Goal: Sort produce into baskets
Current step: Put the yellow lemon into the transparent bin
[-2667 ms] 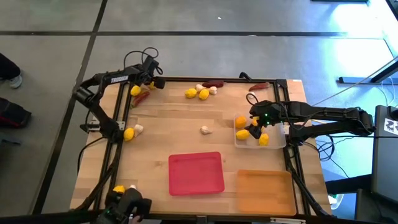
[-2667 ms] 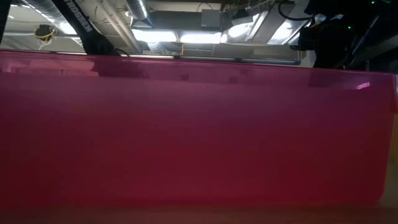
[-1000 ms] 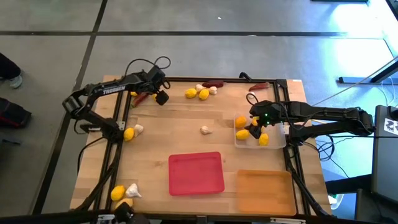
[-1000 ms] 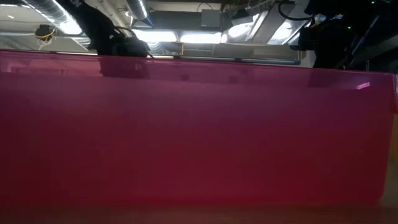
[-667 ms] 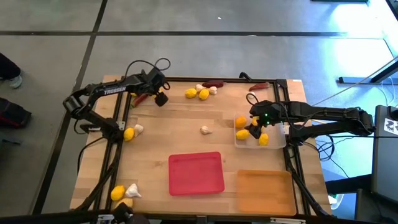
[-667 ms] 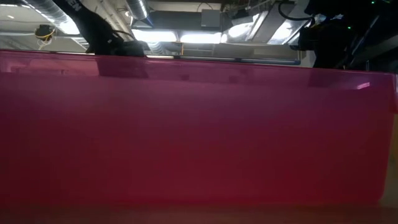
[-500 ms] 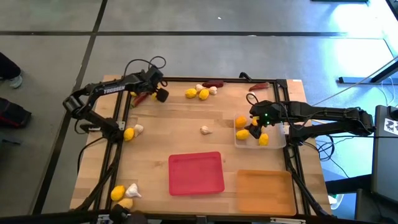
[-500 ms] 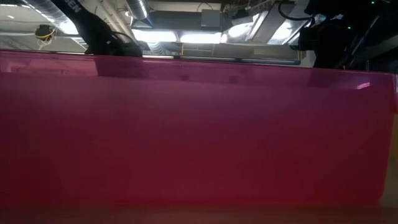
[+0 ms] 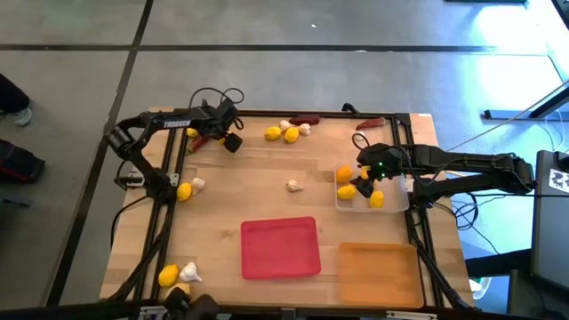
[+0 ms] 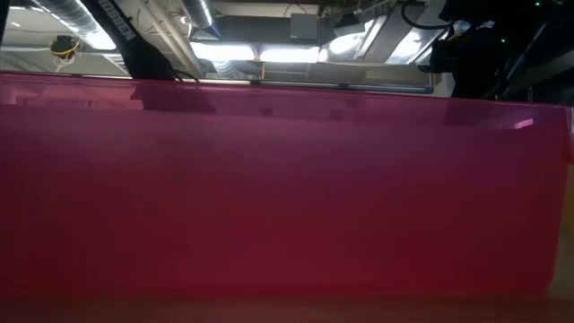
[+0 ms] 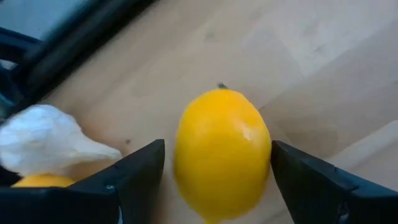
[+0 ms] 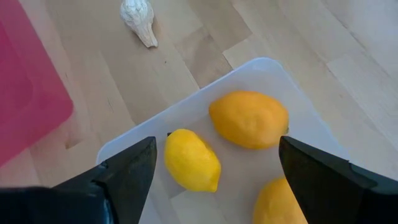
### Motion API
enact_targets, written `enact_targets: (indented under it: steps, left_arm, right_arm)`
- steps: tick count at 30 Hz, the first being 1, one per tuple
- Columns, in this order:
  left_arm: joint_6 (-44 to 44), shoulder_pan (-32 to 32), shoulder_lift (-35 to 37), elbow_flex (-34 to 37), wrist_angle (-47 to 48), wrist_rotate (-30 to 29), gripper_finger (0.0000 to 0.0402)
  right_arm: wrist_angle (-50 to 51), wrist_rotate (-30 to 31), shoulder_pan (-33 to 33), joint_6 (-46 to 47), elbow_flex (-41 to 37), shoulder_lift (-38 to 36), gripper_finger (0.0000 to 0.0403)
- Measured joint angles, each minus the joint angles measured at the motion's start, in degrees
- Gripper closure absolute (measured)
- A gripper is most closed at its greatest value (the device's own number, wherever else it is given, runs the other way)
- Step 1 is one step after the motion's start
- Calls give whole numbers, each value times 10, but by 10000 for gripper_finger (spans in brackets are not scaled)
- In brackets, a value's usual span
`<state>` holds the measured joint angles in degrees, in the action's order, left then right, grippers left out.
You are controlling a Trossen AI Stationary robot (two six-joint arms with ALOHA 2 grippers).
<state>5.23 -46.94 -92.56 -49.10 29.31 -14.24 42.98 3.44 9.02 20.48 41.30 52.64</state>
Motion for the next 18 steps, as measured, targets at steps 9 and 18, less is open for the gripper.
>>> enact_targets:
  steps: [9,18]
  left_arm:
    - [-37,0,-12,0,-4,1,210]
    - [-52,18,11,0,2,2,204]
  right_arm:
    - [1,0,0,-10,0,0,72]
    - [1,0,0,-9,0,0,72]
